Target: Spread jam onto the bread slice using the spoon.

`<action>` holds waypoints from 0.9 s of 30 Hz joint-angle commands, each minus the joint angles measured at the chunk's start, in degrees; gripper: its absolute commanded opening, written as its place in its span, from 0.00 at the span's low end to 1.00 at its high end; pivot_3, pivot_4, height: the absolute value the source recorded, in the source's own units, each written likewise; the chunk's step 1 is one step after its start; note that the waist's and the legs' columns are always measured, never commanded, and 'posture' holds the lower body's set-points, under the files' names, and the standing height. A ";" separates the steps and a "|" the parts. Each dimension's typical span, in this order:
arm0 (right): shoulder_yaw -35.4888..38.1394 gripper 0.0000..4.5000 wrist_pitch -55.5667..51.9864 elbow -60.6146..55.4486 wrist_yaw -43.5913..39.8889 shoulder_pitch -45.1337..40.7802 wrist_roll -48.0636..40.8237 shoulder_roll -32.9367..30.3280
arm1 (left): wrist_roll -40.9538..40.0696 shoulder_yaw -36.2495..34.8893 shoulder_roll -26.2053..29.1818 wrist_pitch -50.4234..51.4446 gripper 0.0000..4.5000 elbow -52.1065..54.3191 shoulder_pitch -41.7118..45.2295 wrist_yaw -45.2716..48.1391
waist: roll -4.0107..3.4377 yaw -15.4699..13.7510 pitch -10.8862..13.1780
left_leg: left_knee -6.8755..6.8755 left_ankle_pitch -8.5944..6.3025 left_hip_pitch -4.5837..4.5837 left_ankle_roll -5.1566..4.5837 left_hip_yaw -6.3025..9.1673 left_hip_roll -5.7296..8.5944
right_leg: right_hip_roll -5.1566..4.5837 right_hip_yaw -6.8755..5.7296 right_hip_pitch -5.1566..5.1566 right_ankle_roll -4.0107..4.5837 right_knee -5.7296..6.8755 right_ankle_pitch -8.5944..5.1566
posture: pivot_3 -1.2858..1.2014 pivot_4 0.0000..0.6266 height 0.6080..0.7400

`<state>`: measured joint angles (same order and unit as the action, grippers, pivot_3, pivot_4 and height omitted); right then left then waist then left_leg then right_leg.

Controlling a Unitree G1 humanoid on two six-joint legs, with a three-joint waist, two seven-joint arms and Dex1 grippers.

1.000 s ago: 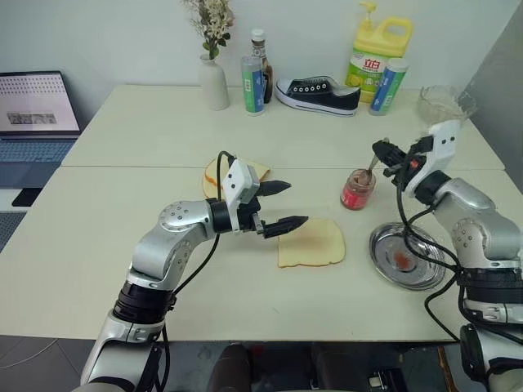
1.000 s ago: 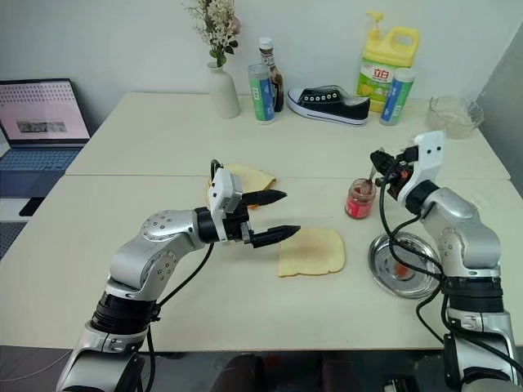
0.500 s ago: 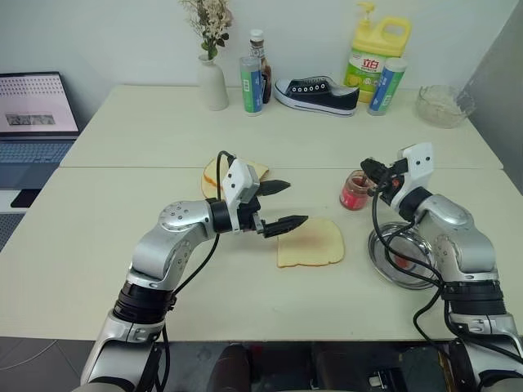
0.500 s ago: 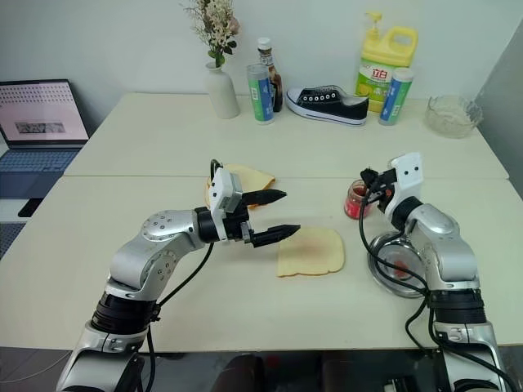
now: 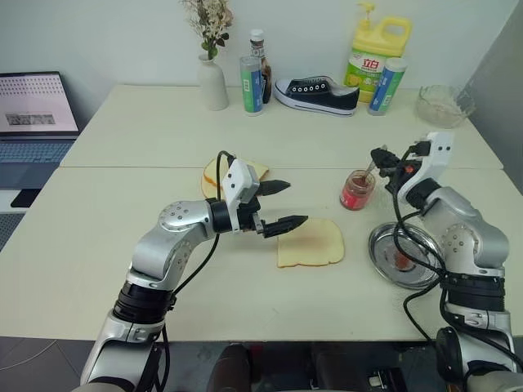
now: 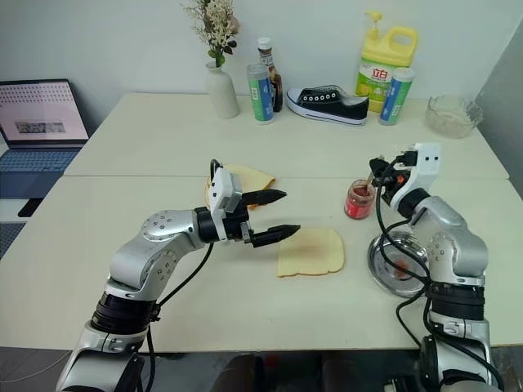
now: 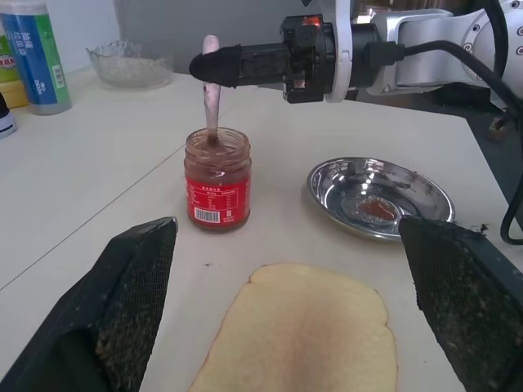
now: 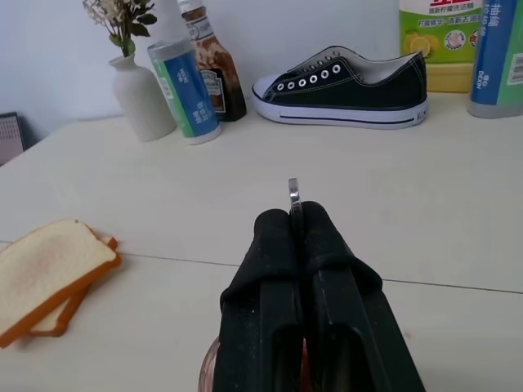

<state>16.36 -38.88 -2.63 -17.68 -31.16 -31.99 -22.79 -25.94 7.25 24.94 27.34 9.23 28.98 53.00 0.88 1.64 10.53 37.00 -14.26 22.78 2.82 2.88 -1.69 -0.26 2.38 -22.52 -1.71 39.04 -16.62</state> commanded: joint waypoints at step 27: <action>-1.43 0.00 2.87 -5.29 3.65 1.29 0.37 -0.41 | 0.39 -0.29 -0.21 -1.68 1.00 0.53 1.46 1.19 | 0.00 0.08 0.00 | 0.00 0.00 0.00 0.00 -0.02 0.01 | 0.00 0.01 -0.01 0.00 0.00 0.00 | 0.52 0.24 1.00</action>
<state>15.83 -38.92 -4.99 -12.72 -29.74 -33.35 -22.31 -25.48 7.27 24.83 26.74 8.46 29.96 54.25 0.87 1.72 10.53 36.99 -14.26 22.78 2.82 2.87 -1.69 -0.25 2.39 -22.53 -1.72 39.05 -16.63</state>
